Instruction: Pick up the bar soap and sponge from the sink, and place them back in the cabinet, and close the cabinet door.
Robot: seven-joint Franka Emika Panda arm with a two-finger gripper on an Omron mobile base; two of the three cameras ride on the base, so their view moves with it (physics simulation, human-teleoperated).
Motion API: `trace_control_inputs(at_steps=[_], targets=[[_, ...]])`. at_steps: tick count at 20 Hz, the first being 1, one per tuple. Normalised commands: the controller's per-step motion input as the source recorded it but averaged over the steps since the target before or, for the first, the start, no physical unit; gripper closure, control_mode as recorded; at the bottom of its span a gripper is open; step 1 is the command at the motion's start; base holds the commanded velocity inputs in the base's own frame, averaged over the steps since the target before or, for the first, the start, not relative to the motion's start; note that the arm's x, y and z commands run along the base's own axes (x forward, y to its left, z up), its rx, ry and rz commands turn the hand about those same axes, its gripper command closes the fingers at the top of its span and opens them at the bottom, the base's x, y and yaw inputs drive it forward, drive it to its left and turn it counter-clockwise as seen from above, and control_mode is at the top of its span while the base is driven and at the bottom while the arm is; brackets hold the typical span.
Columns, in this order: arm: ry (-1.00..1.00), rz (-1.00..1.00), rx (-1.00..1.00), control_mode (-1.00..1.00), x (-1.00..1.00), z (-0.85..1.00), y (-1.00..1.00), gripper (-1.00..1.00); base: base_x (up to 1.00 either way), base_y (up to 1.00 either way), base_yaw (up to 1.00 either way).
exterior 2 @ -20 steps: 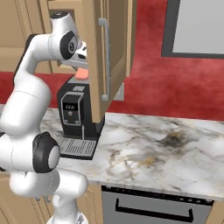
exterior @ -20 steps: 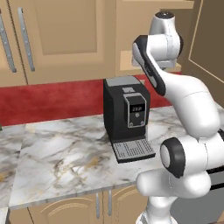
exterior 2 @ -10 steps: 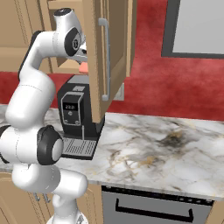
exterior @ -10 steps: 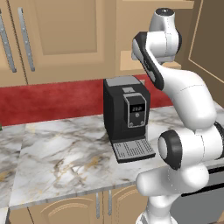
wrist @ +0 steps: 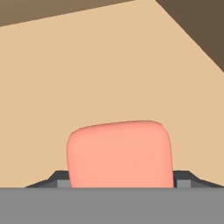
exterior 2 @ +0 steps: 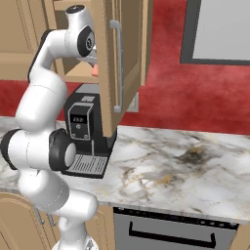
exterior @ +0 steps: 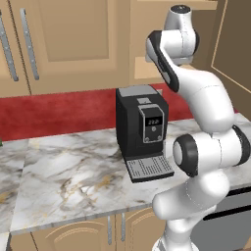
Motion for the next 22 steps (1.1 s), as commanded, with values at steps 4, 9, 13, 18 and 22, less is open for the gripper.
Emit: trace_control_inputs(at_steps=[4, 9, 13, 18, 22], targets=[[0.00, 0.00, 0.00, -1.00, 0.32, 0.00, -0.05, 1.00, 0.00, 0.00, 0.00], [-0.04, 0.01, 0.00, -1.00, 0.27, -0.04, -0.01, 1.00, 0.00, 0.00, 0.00], [-0.06, 0.01, 0.00, -1.00, 0.16, -0.10, 0.00, 1.00, 0.00, 0.00, 0.00], [-0.10, 0.00, 0.00, -1.00, 0.09, -0.20, 0.00, 1.00, 0.00, 0.00, 0.00], [-0.15, 0.00, 0.00, -1.00, 0.00, -0.24, 0.00, 1.00, 0.00, 0.00, 0.00]])
